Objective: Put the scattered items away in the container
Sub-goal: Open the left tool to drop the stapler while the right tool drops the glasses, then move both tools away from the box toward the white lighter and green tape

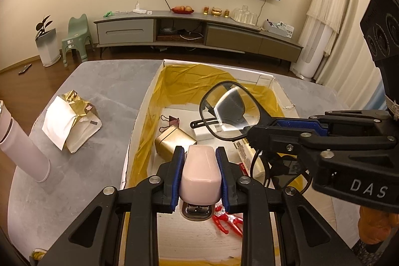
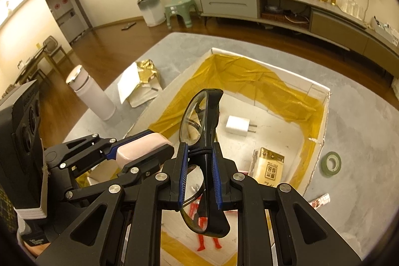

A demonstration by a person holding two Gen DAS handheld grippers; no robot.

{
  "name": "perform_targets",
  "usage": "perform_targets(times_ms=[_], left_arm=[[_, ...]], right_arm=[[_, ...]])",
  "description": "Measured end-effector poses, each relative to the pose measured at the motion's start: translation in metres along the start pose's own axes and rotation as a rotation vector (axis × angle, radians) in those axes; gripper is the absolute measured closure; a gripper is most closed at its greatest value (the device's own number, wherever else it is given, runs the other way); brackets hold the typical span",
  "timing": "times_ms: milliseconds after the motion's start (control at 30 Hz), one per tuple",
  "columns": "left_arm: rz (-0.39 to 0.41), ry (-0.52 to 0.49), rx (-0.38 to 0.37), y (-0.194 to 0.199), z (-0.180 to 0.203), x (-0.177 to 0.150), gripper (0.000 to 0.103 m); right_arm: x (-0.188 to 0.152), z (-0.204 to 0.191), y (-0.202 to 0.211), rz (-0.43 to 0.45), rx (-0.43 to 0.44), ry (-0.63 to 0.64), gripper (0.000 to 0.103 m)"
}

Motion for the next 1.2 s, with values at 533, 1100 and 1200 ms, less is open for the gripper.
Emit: perform_targets(times_ms=[533,1100,1200], left_arm=[[-0.028,0.034,0.034,-0.012,-0.012,0.001,0.06],[0.019,0.019,0.003,0.001,0.003,0.011,0.06],[0.024,0.009,0.004,0.004,0.007,0.012,0.06]], right_arm=[[0.001,0.025,-0.031,-0.076,0.015,-0.082,0.068],[-0.022,0.033,0.021,0.009,0.168,-0.141,0.067],[-0.027,0.035,0.029,0.027,0.2,-0.128,0.067]])
Point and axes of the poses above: each gripper's, at about its wrist camera, not at the fingertips, and y roughly against the way its jaws point, z to its right, x to its top, the point moved 8 cm from there along -y, roughly the way its jaws point, and after that the axes turned 3 degrees about -z, right-handed, at the moved point
